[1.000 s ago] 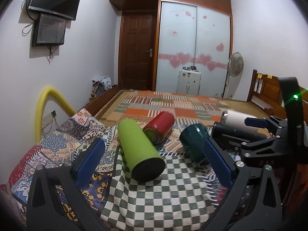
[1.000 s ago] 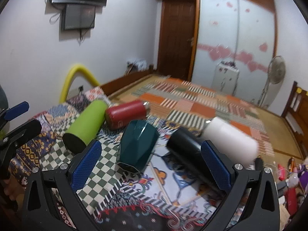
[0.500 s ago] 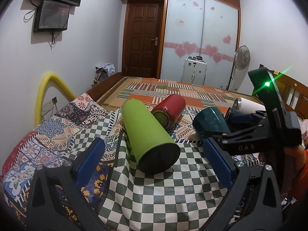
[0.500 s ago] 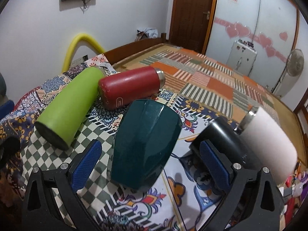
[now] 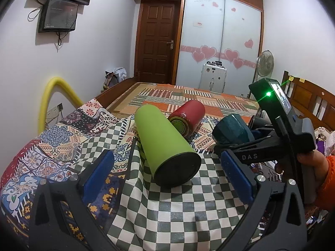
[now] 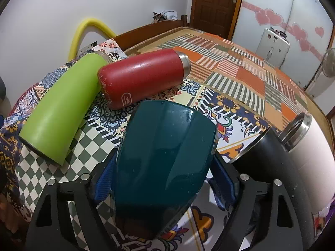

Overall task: Flip cup upright
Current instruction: 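Close the right gripper on the dark green mug's body, then lift the mug with the right gripper and rotate it rim-up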

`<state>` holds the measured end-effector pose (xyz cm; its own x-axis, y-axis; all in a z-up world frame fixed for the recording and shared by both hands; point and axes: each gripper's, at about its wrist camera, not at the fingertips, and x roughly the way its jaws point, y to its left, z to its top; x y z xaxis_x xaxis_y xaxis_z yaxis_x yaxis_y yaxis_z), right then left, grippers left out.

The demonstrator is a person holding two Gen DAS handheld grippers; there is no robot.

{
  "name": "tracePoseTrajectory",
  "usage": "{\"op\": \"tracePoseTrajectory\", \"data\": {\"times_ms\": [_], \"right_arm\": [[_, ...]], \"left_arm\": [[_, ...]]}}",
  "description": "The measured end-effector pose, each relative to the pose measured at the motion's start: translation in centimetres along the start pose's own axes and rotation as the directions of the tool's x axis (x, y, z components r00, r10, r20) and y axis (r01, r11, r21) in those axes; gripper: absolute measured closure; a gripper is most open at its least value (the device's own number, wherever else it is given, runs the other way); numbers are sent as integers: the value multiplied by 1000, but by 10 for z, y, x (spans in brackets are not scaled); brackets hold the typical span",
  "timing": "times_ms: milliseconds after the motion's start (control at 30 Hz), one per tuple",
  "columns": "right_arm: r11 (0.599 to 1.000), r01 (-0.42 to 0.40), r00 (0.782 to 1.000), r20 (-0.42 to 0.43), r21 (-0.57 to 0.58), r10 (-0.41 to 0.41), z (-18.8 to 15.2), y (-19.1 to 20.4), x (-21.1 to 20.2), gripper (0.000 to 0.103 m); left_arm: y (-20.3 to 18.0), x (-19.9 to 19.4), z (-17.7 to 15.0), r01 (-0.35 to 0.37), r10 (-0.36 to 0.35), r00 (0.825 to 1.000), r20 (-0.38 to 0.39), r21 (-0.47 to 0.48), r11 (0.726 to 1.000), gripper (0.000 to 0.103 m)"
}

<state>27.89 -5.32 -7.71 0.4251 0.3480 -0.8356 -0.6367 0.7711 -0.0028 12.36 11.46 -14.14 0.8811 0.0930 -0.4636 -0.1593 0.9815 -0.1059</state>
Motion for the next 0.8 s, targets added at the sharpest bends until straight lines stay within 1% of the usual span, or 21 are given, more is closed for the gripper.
{"op": "tracePoseTrajectory", "data": {"times_ms": [33, 200, 333, 500, 800], "right_arm": [[1000, -1, 1000, 1, 0, 1, 0, 0, 0, 29], [1000, -9, 1000, 0, -14, 9, -3, 1, -2, 33], [1000, -18, 1000, 6, -14, 18, -6, 1, -10, 34], [999, -25, 999, 21, -25, 26, -9, 6, -25, 34], [999, -21, 998, 66, -43, 24, -22, 7, -65, 35]], "left_arm": [[0, 0, 0, 0, 0, 1000, 0, 1, 1000, 0], [-1, -3, 0, 0, 0, 1000, 5, 0, 1000, 0], [0, -8, 2, -1, 1, 1000, 15, -2, 1000, 0], [-3, -15, 5, 15, -15, 1000, 19, -1, 1000, 0], [-16, -40, 12, 30, -31, 998, 55, 18, 999, 0]]}}
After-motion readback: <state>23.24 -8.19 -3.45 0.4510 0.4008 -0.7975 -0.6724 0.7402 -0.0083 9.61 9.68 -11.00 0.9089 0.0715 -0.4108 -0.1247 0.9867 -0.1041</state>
